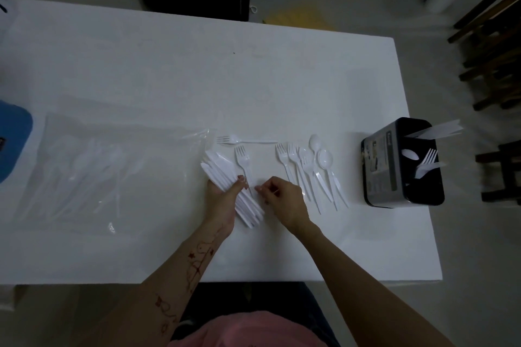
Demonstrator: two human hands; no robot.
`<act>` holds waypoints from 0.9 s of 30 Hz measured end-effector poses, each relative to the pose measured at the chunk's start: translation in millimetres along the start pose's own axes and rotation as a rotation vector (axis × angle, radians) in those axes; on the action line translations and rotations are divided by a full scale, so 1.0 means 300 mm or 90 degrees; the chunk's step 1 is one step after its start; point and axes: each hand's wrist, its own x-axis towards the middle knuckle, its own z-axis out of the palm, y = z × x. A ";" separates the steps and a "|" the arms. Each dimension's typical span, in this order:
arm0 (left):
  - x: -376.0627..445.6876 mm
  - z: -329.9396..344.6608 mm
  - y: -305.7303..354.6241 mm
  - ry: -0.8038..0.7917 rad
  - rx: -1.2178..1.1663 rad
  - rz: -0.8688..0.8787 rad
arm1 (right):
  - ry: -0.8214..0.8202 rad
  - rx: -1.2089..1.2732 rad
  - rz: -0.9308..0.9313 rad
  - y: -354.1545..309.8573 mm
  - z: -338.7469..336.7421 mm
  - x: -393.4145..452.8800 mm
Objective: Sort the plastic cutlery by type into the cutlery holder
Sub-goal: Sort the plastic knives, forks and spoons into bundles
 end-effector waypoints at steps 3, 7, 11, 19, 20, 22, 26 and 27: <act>0.010 -0.018 0.006 0.042 0.038 0.029 | 0.052 -0.174 -0.059 -0.024 0.043 0.022; 0.017 -0.041 0.014 0.043 0.068 0.028 | 0.032 -0.241 -0.057 -0.041 0.080 0.034; 0.015 -0.034 0.025 0.008 0.040 0.000 | 0.058 -0.185 0.020 -0.017 0.044 0.020; -0.024 0.112 0.065 -0.074 -0.066 -0.152 | 0.064 -0.092 0.079 0.072 -0.108 -0.035; -0.030 0.141 0.076 -0.091 -0.067 -0.170 | 0.071 -0.064 0.073 0.073 -0.137 -0.043; -0.041 0.214 0.106 -0.136 -0.070 -0.192 | 0.105 -0.009 0.056 0.060 -0.218 -0.060; -0.064 0.424 0.175 -0.237 -0.149 -0.198 | 0.233 0.096 -0.001 0.017 -0.443 -0.067; -0.071 0.491 0.192 -0.261 -0.179 -0.195 | 0.276 0.128 -0.011 0.007 -0.505 -0.065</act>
